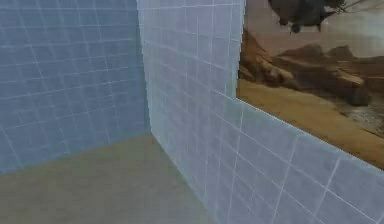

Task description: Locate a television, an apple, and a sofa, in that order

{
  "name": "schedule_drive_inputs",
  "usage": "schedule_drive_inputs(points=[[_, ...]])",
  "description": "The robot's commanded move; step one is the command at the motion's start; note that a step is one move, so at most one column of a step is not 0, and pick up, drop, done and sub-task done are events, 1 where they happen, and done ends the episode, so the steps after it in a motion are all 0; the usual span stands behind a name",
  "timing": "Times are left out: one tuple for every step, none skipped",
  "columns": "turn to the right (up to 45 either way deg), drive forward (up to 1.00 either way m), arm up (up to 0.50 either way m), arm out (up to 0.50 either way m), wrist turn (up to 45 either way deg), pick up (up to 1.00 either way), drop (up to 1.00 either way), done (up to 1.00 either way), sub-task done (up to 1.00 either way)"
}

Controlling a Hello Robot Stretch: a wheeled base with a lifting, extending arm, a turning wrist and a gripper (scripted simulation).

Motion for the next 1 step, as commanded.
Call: schedule_drive_inputs(points=[[45.0,0.0,0.0,0.0,0.0,0.0,0.0,0.0,0.0]])
